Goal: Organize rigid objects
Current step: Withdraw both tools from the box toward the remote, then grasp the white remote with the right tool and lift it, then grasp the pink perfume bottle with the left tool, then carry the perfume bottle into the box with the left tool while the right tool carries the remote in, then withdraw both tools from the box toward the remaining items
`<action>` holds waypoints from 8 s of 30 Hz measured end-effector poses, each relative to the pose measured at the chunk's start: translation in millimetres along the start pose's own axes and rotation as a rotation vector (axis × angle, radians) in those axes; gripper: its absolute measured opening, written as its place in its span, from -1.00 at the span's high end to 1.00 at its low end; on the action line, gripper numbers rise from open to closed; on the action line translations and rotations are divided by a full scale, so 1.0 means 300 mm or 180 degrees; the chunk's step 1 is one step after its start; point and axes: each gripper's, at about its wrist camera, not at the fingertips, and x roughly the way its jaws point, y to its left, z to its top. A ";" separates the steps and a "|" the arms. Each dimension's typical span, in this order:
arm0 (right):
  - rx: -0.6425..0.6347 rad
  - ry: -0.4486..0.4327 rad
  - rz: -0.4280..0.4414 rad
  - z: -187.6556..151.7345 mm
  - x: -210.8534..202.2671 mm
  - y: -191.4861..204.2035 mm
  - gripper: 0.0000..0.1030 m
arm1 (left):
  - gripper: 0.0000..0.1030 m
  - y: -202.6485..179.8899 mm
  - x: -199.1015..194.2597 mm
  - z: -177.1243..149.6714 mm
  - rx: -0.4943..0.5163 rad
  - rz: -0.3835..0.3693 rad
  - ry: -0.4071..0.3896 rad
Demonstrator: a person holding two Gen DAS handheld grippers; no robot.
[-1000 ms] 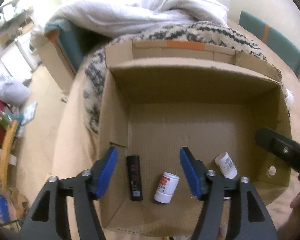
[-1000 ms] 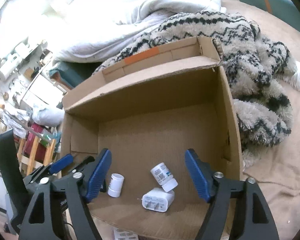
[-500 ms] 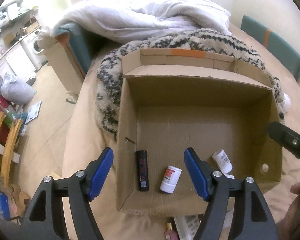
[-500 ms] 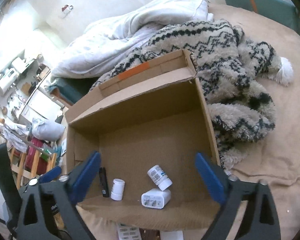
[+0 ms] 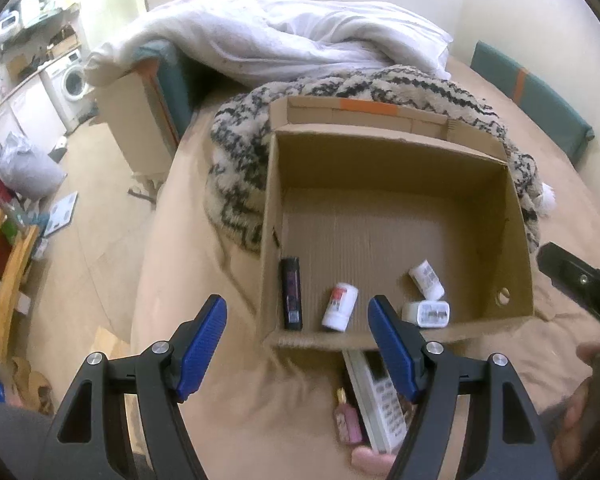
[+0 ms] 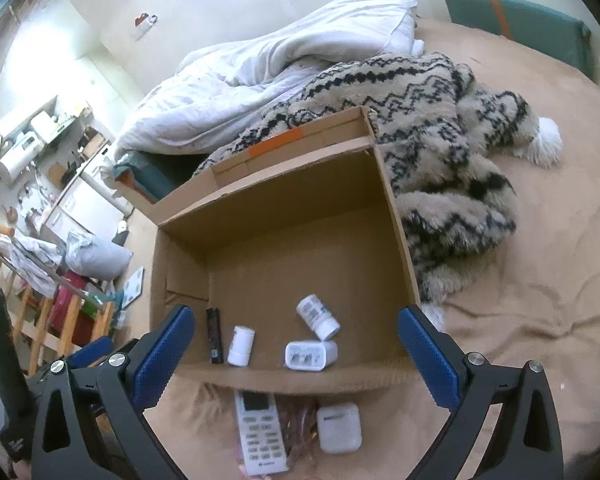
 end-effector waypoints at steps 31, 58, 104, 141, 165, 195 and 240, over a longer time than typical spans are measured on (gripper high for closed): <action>-0.0012 0.1152 0.0563 -0.211 0.142 0.041 -0.68 | -0.37 0.126 0.050 -0.131 -0.0428 0.0460 0.0370; -0.0610 0.2012 0.0055 -0.342 0.503 0.202 0.04 | -0.37 0.240 0.060 -0.140 -0.0877 0.0374 0.0578; -0.0145 0.1592 0.0088 -0.254 0.185 -0.044 0.05 | 0.55 -0.176 0.426 -0.296 0.0014 -0.0092 0.1673; -0.0438 0.0734 0.0575 -0.189 -0.022 0.075 0.05 | 0.55 0.079 -0.005 -0.136 -0.0140 0.0319 0.0631; -0.0441 0.0459 0.0284 0.114 0.179 0.026 0.05 | 0.55 -0.078 0.134 0.193 0.0303 0.0318 0.0155; -0.0786 0.0793 -0.0483 0.083 0.401 0.035 0.04 | 0.55 -0.104 0.379 0.142 0.0330 0.0243 0.0371; -0.0477 0.0152 -0.0138 0.046 0.101 0.046 -1.00 | -0.29 0.005 0.159 0.045 -0.0004 -0.0002 0.0259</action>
